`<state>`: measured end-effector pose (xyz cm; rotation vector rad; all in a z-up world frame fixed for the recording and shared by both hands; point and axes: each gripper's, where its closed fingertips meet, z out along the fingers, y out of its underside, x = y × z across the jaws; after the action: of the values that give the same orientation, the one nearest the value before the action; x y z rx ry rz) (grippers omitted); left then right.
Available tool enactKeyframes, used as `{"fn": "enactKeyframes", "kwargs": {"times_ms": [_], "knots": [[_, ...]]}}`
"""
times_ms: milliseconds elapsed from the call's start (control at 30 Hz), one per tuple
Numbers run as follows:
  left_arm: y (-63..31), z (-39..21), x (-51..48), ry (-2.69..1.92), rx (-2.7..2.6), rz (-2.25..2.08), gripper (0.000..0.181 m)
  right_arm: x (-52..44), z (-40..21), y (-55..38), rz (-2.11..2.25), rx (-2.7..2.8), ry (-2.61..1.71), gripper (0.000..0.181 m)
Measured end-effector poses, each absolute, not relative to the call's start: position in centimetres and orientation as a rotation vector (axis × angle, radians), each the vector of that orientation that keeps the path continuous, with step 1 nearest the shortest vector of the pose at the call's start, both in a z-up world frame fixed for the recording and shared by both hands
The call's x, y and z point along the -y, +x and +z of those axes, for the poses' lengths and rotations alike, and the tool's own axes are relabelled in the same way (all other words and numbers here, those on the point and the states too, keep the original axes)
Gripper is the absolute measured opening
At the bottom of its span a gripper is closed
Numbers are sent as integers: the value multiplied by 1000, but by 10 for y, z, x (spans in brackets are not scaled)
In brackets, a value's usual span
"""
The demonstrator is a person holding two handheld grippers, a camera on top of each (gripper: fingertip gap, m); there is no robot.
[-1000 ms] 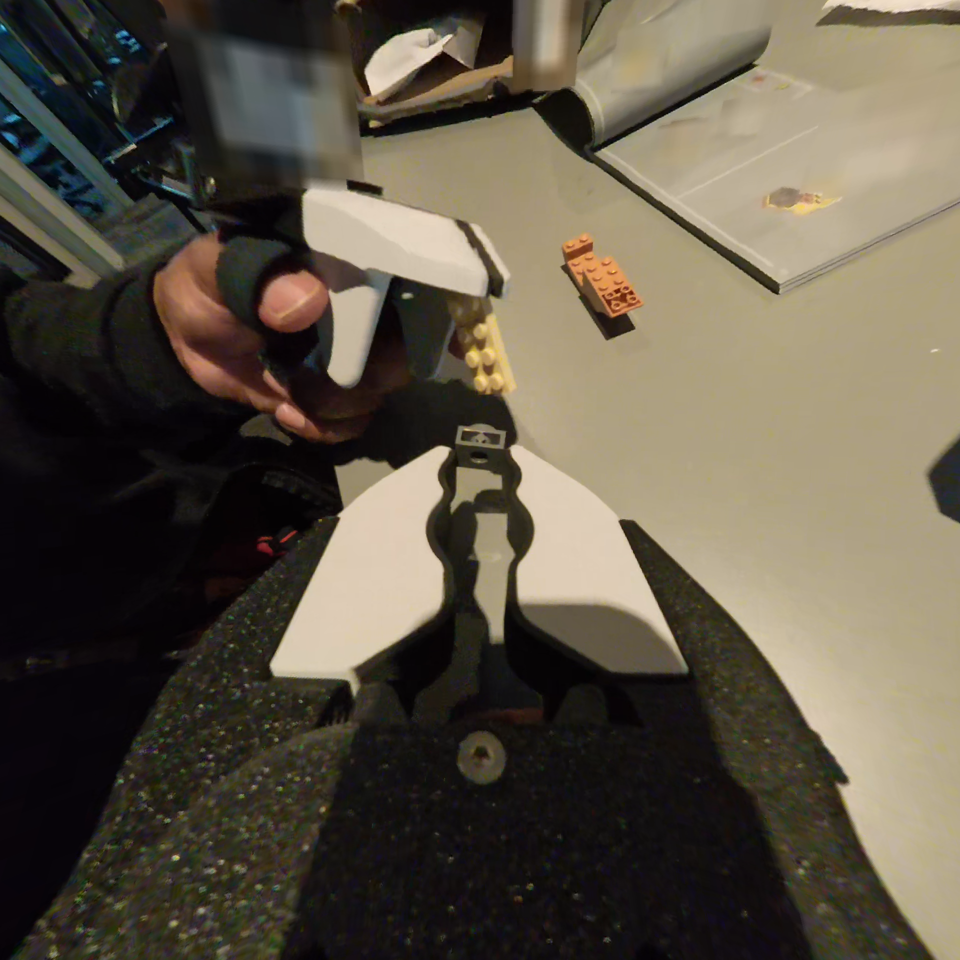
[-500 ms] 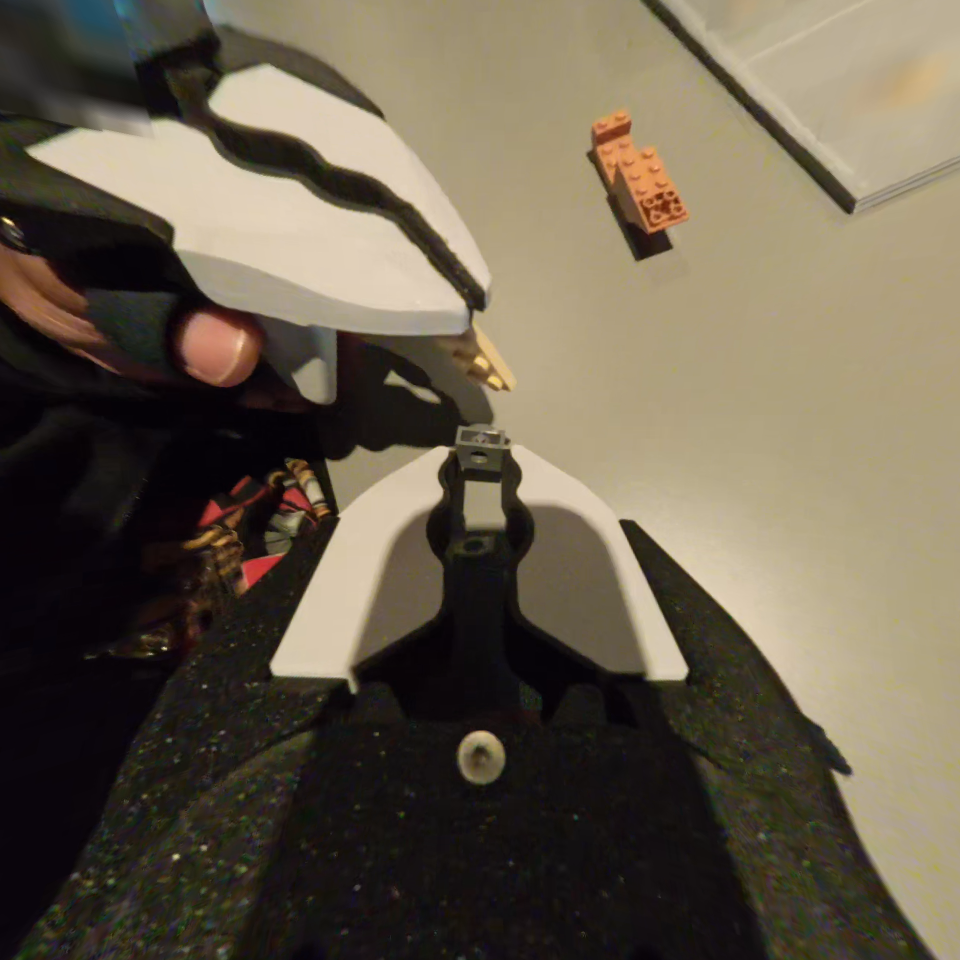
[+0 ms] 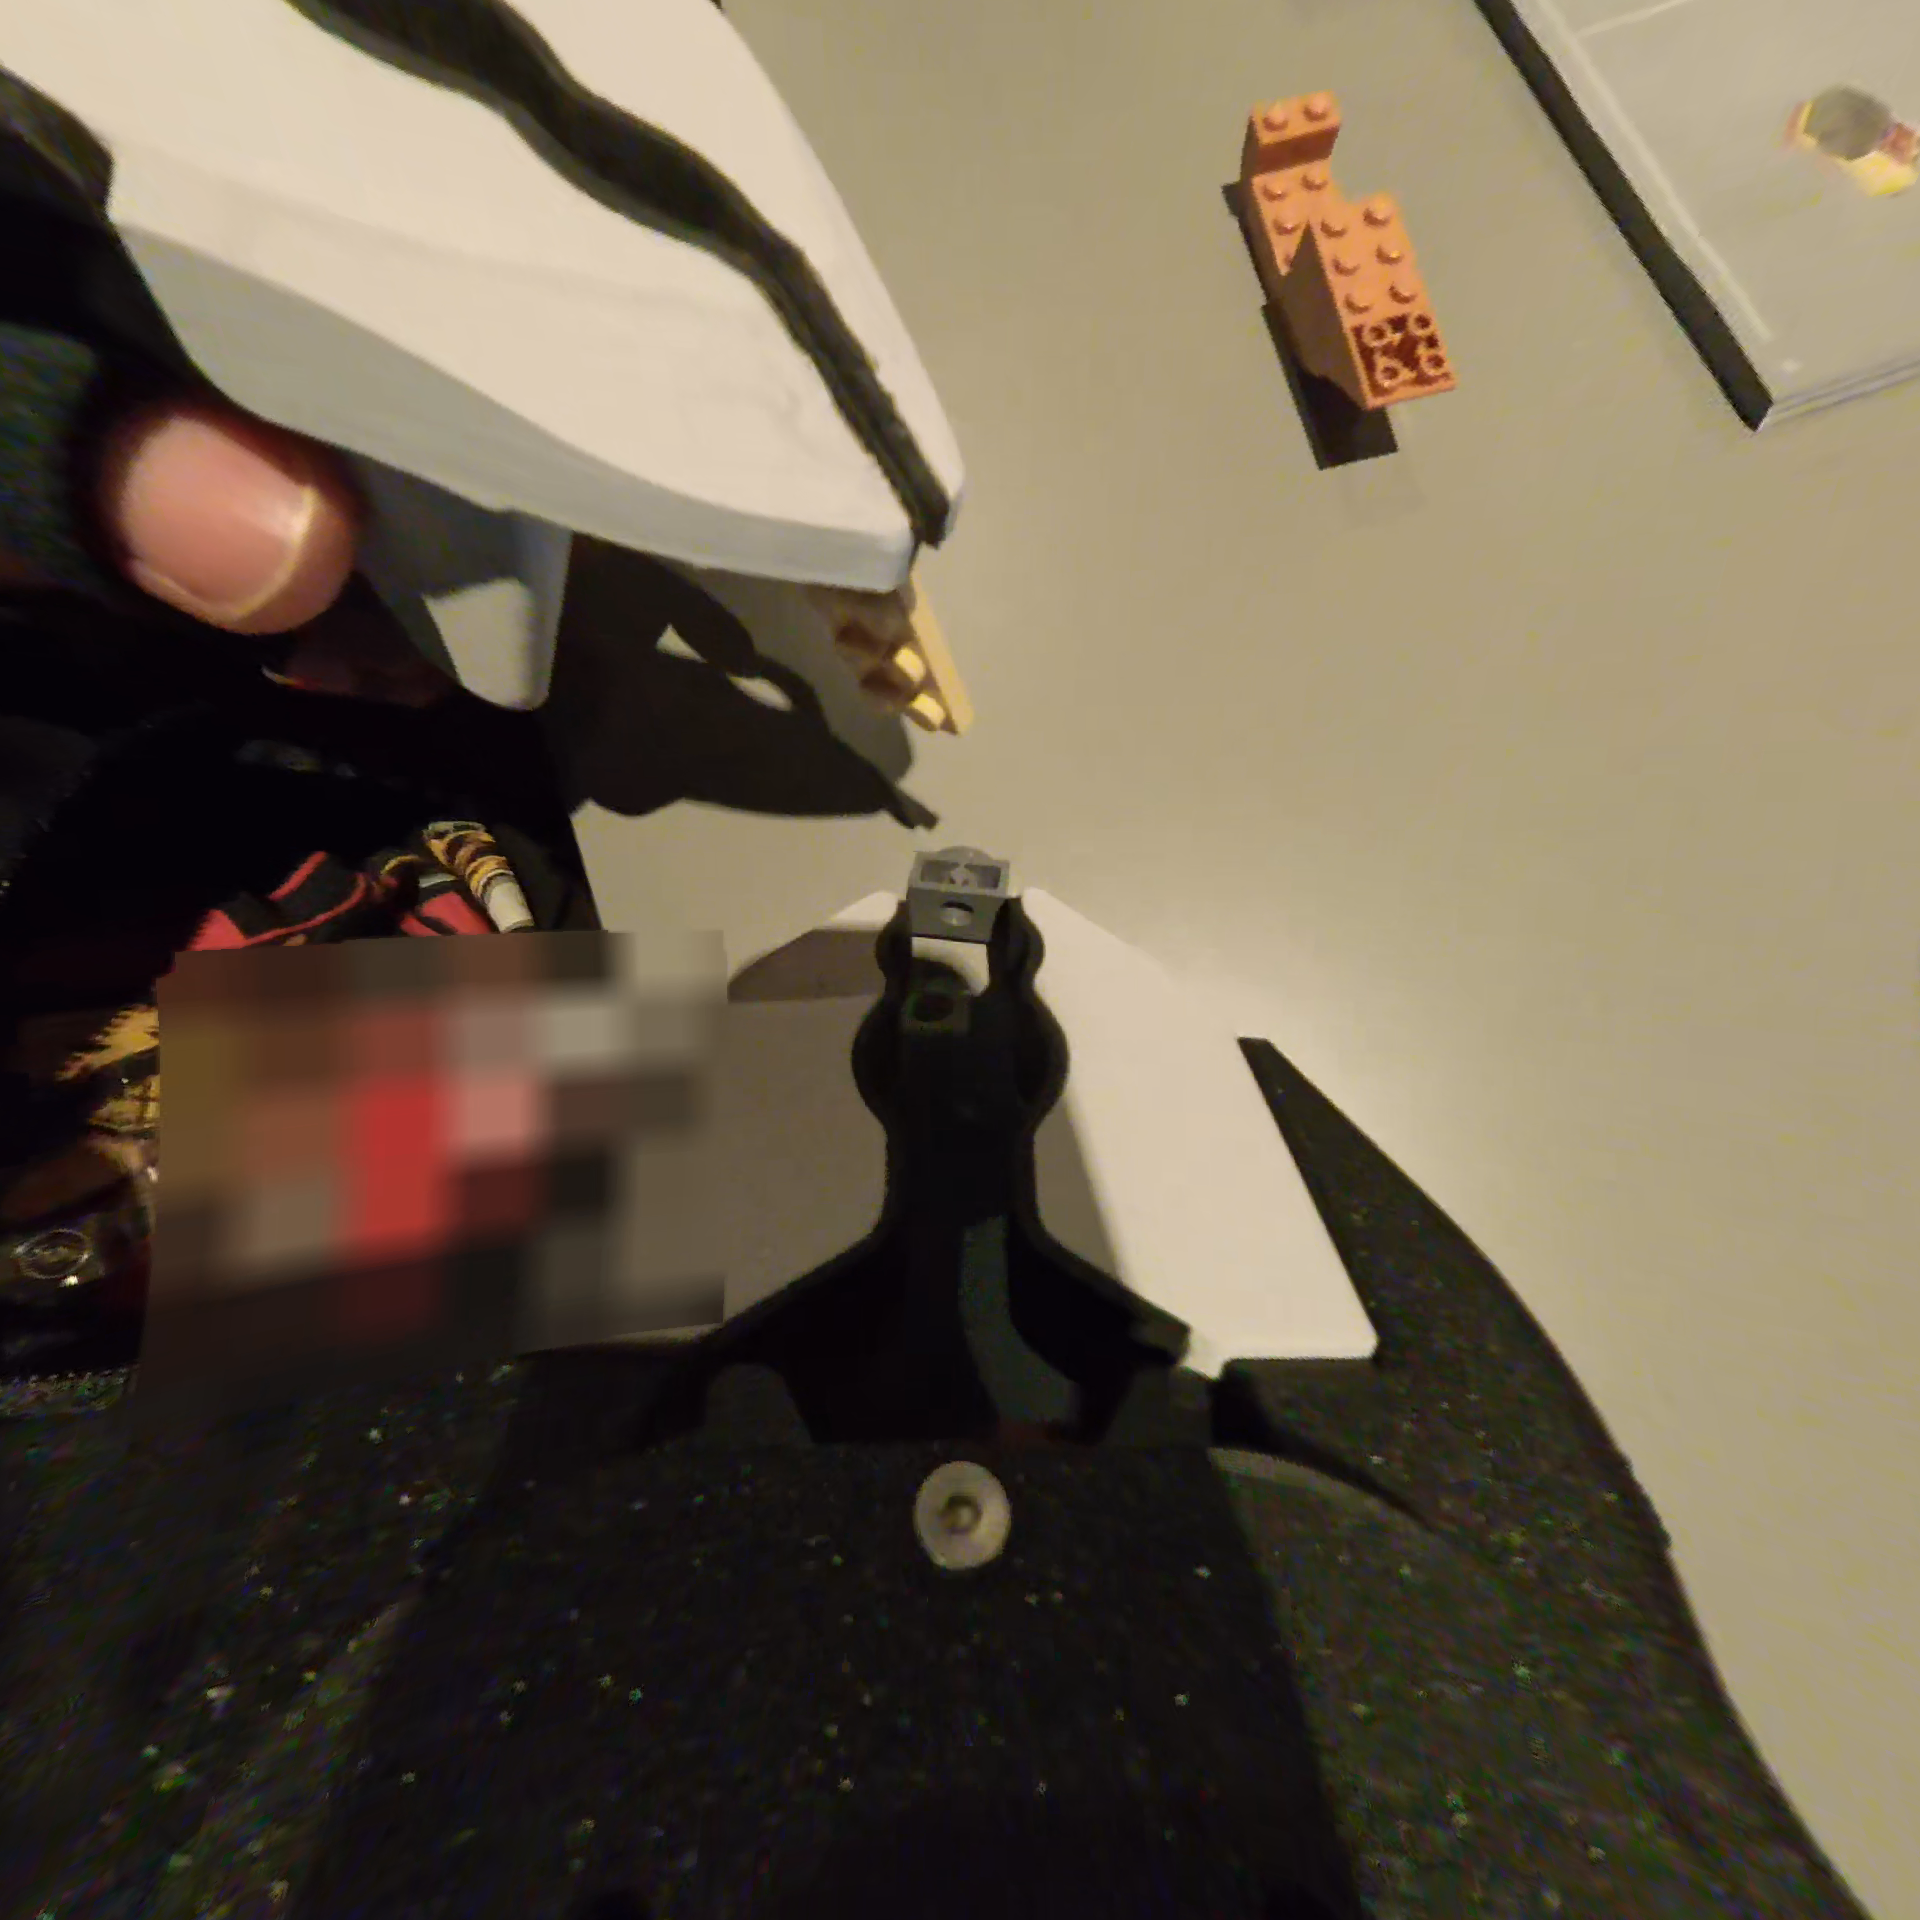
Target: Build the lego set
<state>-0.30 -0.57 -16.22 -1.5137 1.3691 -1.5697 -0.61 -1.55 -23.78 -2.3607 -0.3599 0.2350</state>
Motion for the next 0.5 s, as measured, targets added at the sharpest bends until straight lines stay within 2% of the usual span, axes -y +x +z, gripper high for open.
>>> {"fn": "enactKeyframes", "kwargs": {"times_ms": [333, 500], "knots": [[-10, -165, 9, -1527, -1325, -1612, 2, 18, -233, -6, 232, 354, -2321, 19], [-13, -160, 8, -1509, -1287, -1662, 2, 19, -226, -7, 253, 365, -2266, 26]]}}
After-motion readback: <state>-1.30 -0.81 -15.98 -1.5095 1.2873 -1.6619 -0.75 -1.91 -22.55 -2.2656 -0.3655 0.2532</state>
